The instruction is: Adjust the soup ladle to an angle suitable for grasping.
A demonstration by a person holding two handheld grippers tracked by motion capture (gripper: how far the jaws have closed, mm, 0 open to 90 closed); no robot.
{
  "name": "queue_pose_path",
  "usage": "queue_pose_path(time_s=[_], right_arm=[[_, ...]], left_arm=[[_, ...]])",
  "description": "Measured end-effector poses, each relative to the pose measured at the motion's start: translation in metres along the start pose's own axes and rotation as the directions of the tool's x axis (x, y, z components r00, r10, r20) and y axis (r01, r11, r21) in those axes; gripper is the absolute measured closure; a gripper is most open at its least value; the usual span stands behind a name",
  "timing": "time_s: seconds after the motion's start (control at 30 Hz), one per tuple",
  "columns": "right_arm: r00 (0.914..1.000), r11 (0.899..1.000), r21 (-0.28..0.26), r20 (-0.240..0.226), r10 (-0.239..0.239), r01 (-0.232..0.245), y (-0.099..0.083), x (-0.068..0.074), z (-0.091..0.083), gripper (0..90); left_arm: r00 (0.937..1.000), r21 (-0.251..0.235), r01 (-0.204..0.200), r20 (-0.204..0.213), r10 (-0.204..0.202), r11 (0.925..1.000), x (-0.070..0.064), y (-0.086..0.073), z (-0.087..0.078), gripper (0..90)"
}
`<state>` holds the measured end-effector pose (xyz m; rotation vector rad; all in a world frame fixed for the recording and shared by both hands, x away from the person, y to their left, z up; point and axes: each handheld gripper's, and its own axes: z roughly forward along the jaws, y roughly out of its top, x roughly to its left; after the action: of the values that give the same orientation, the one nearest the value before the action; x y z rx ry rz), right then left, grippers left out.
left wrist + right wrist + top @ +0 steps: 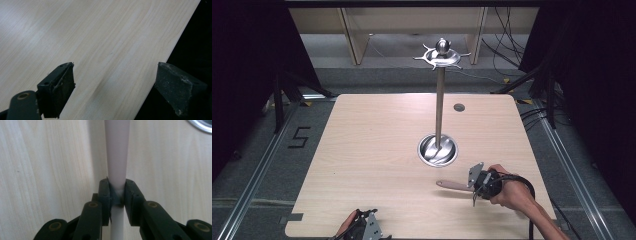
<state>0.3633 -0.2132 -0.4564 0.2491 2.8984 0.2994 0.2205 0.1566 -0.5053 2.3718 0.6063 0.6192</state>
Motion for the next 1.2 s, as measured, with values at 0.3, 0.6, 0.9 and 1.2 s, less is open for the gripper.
queue_pose_path(time_s=[0.3,0.6,0.9,1.2], right_arm=[[0.9953,0.988,-0.123,0.010,0.096,-0.094,-0.011,-0.008,-0.020,77.4],[0.9877,0.969,-0.203,0.034,0.152,-0.142,-0.021,-0.011,-0.037,77.4],[0.9703,0.928,-0.310,0.055,0.236,-0.208,-0.036,-0.013,-0.058,77.4],[0.9481,0.871,-0.433,0.098,0.303,-0.233,-0.051,-0.015,-0.078,77.4]], left_arm=[[1.0000,0.001,0.000,0.001,0.000,1.0000,0.000,0.000,0.000,14.8],[1.0000,-0.001,0.001,0.001,-0.001,1.0000,0.000,0.000,0.000,14.8],[1.0000,-0.001,0.003,0.000,-0.003,1.0000,0.000,0.000,0.000,14.8],[1.0000,0.000,0.002,0.001,-0.002,1.0000,0.000,0.000,0.000,14.8]])
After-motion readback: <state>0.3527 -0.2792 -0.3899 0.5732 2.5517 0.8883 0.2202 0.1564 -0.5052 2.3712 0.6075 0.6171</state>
